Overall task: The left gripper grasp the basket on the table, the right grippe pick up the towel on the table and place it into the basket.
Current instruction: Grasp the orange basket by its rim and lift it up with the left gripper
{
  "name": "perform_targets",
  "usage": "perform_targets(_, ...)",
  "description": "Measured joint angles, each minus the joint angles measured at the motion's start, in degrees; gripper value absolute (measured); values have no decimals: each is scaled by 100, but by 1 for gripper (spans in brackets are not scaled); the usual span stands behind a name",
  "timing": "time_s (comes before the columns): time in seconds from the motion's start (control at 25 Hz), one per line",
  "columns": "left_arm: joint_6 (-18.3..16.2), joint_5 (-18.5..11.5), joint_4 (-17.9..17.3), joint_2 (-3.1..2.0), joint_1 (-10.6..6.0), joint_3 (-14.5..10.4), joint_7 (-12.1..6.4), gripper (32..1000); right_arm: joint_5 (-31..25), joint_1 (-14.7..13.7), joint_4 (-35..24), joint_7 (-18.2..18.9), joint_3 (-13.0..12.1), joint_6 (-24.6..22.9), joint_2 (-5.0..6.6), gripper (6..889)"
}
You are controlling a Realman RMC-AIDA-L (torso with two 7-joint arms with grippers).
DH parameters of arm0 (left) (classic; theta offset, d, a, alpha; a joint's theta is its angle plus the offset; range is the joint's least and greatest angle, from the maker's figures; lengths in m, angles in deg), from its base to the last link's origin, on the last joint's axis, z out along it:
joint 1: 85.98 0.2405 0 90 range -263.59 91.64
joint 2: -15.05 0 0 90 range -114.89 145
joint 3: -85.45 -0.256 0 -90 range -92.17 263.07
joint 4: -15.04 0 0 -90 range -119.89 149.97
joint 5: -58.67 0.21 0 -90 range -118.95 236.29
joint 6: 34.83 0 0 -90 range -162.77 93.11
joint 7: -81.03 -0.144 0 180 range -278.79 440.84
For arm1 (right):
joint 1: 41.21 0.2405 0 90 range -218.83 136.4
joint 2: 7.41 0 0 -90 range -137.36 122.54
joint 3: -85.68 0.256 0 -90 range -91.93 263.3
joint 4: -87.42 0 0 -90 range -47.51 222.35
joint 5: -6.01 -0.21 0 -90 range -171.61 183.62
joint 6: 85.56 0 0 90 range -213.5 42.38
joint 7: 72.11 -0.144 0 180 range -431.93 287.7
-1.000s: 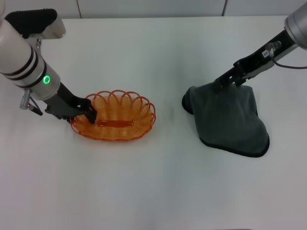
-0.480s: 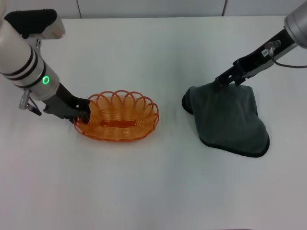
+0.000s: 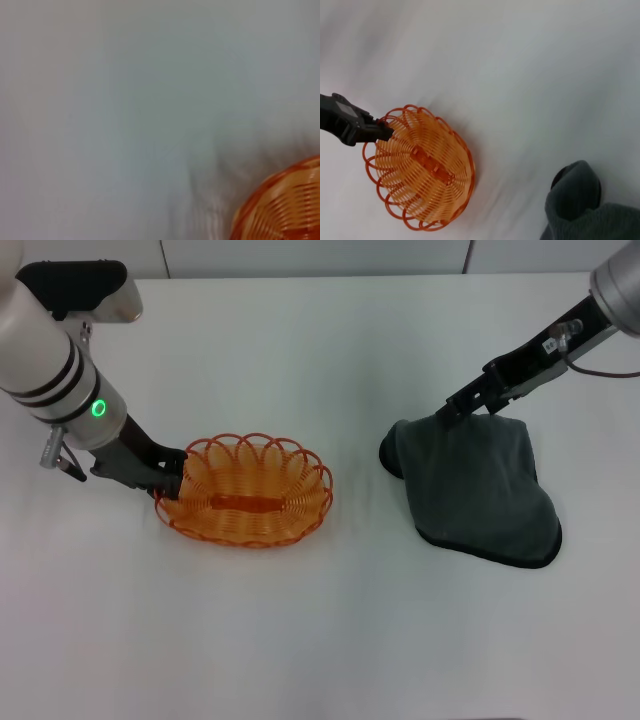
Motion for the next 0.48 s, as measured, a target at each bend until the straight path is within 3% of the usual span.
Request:
perform_targets(0.24,111,-28,-35,-7,-5,-2,-1,144,0,-17,0,0,0,0,0,865)
perform_targets(0.48,246,-68,-96,-52,-9,46,-42,127,1,-30,0,7,18,0,0,864)
